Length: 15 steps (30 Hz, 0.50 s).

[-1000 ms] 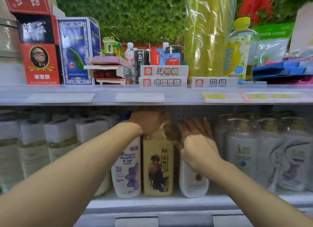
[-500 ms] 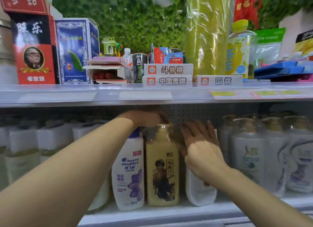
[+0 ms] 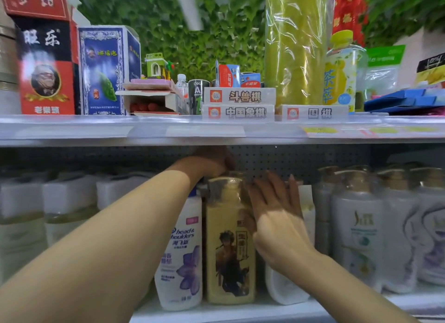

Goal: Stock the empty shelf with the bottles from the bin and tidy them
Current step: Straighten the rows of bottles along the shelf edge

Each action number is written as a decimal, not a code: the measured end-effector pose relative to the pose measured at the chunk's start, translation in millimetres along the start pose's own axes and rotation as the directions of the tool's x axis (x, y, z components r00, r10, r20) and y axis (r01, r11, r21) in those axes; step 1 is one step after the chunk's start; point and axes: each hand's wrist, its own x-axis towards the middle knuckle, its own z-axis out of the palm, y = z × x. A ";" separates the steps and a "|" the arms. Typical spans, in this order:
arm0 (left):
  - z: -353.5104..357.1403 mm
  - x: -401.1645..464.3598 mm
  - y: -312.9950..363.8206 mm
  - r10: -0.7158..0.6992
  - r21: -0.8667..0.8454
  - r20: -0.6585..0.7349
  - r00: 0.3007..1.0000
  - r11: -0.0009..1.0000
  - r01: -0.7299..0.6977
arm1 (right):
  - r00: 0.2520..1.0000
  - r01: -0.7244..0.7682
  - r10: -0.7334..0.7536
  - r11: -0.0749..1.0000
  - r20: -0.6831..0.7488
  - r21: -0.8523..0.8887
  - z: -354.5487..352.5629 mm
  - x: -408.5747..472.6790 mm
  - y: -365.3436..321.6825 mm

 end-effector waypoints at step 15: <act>-10.1 -12.6 8.2 0.002 0.053 0.044 0.999 0.999 -0.004 | 1.000 0.009 -0.009 1.000 -0.008 0.027 6.7 -1.2 2.9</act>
